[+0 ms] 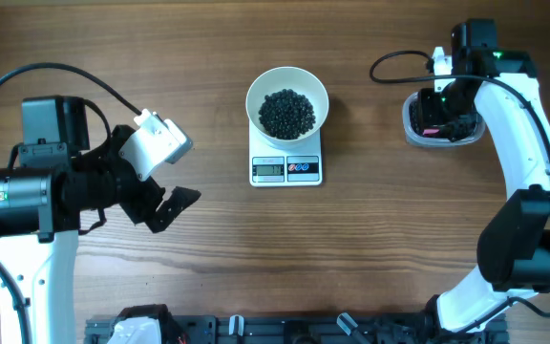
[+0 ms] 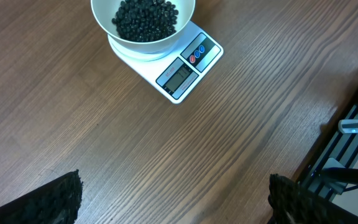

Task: Scoop item into bowl and weigh 150g on scale
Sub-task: 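Return the empty pink scoop with the right gripper to the bean tub, then dip the pink scoop into the black beans and scoop them up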

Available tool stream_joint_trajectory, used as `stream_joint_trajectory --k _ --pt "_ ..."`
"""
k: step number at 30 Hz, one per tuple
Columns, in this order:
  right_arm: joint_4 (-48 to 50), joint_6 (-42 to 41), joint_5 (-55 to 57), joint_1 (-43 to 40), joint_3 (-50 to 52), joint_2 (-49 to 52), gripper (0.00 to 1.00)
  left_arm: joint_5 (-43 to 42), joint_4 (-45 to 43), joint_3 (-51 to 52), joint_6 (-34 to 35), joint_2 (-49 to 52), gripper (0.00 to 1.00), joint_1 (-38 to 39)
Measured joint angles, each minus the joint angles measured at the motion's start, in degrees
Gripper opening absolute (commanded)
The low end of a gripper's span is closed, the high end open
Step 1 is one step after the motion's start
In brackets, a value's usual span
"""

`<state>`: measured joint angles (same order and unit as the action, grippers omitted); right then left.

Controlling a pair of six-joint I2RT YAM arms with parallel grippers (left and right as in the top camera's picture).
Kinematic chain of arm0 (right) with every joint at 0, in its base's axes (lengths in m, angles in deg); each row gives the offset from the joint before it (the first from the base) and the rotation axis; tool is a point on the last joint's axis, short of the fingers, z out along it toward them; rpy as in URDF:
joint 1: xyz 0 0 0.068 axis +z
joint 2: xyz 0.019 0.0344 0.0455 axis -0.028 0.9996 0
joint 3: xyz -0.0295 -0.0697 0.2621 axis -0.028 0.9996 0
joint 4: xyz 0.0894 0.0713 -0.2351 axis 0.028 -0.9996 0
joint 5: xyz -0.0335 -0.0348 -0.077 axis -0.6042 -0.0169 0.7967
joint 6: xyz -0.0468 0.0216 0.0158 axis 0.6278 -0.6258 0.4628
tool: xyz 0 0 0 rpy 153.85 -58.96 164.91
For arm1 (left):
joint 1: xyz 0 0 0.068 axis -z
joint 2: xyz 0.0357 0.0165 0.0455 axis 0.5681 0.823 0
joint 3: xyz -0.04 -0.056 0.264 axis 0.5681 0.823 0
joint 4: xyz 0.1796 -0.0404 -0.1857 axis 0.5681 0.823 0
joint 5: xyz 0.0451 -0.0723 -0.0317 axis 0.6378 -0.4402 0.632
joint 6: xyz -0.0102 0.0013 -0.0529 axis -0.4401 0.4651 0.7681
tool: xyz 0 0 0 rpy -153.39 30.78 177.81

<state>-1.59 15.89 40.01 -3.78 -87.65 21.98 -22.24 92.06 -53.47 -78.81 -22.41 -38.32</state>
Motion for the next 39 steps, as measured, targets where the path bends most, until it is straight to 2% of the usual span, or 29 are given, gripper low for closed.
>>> stream_joint_trajectory --k 12,23,39 --pt "2.1 0.7 -3.6 -5.1 0.4 0.0 0.04 0.0 0.0 0.0 0.0 0.0 1.00 0.0" --pt "5.3 4.4 -10.6 -5.8 4.8 0.0 0.04 0.0 0.0 0.0 0.0 0.0 1.00 0.0" --pt "3.0 6.5 -11.2 -6.6 4.9 0.0 0.04 0.0 0.0 0.0 0.0 0.0 1.00 0.0"
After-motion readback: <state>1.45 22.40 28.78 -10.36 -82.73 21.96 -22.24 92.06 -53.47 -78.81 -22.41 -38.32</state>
